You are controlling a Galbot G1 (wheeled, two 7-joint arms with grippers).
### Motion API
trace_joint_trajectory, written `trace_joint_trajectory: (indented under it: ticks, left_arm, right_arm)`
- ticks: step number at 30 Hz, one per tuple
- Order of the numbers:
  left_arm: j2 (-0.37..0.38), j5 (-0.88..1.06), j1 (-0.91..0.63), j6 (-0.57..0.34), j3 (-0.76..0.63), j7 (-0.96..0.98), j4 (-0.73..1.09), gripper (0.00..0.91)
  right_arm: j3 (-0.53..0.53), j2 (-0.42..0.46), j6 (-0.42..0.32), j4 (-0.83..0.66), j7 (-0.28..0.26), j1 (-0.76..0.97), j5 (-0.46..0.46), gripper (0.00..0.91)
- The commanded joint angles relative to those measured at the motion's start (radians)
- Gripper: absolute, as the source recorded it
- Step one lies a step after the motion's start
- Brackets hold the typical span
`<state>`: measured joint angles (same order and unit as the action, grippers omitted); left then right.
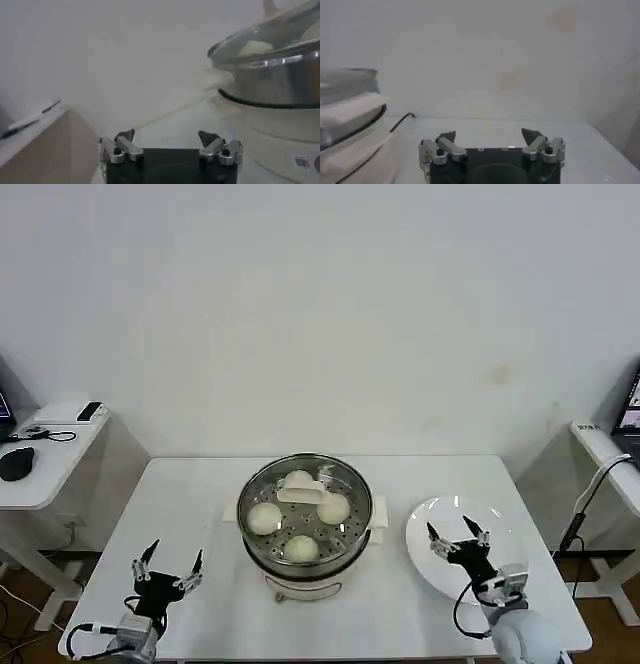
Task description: Take steamed baozi put them in steamer then cover it.
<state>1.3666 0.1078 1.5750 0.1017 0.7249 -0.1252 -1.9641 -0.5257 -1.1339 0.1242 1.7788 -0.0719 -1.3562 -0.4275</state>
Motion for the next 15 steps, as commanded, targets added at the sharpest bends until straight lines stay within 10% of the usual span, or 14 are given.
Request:
trace_joint_trajectory:
  ticks: [1,15]
  left_arm:
    - [0.007,-0.056,0.011,-0.008,0.021,-0.005,0.01,0.907]
    - [0.01,-0.073,0.015,0.006,0.026,-0.007,0.0,0.907]
  right_arm:
    - [0.019,0.02,0.014,0.008,-0.033,-0.011,0.006,0.907]
    - [0.013,0.006,0.013,0.016,-0.062,-0.022,0.037,0.907]
